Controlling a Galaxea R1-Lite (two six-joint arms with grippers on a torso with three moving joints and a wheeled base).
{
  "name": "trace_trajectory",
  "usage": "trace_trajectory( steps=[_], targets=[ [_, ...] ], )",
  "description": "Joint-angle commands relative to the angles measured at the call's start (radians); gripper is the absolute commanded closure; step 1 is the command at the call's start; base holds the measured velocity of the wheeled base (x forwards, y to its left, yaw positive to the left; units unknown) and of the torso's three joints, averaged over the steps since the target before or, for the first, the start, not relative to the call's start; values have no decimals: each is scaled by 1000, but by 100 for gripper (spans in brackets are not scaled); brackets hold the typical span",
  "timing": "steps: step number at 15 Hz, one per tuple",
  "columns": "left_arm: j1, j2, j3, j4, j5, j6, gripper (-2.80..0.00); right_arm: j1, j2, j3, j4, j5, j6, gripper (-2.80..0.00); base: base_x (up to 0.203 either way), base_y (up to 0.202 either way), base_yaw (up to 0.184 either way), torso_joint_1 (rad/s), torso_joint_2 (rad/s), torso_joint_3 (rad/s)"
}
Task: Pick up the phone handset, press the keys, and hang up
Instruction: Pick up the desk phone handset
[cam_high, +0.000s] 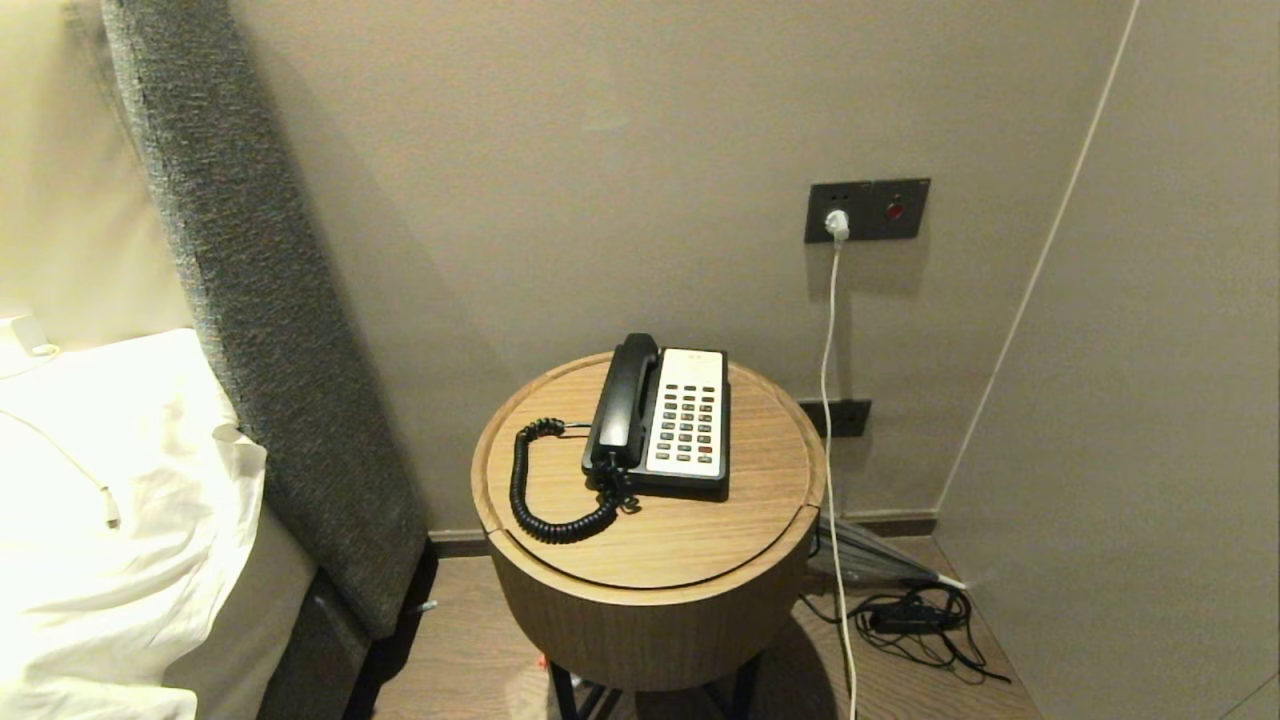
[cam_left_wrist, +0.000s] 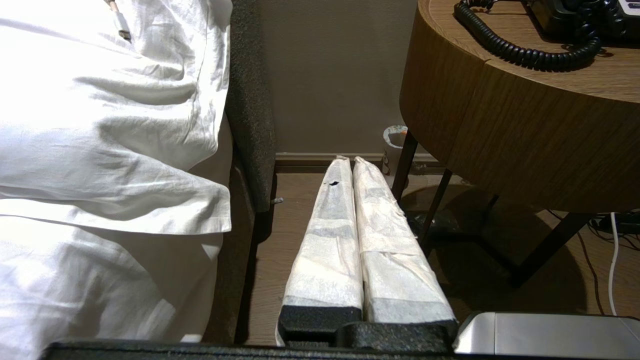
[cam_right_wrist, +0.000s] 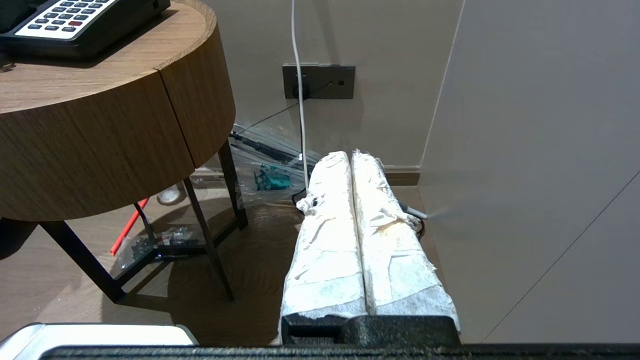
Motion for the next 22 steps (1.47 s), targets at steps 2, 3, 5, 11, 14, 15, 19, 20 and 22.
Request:
trace_trajectory(
  steps=[2,3,5,11,14,15,19,20,22],
  targets=[
    [0,0,2,0,0,0,0,0,0,0,0,-1,1,0,0,0,0,0,0,0],
    [0,0,2,0,0,-2,0,0,0,0,0,-1,1,0,0,0,0,0,0,0],
    [0,0,1,0,0,2,0,0,0,0,0,-1,1,0,0,0,0,0,0,0],
    [0,0,0,2,0,1,0,0,0,0,0,0,1,0,0,0,0,1,1,-80],
    [0,0,0,2,0,1,0,0,0,0,0,0,1,0,0,0,0,2,1,-193],
    [0,0,0,2,0,1,0,0,0,0,0,0,1,0,0,0,0,2,2,-193],
    [0,0,0,2,0,1,0,0,0,0,0,0,0,0,0,0,0,4,1,-200],
    [0,0,0,2,0,1,0,0,0,0,0,0,0,0,0,0,0,11,9,-196],
    [0,0,0,2,0,1,0,0,0,0,0,0,0,0,0,0,0,5,0,-201]
  ],
)
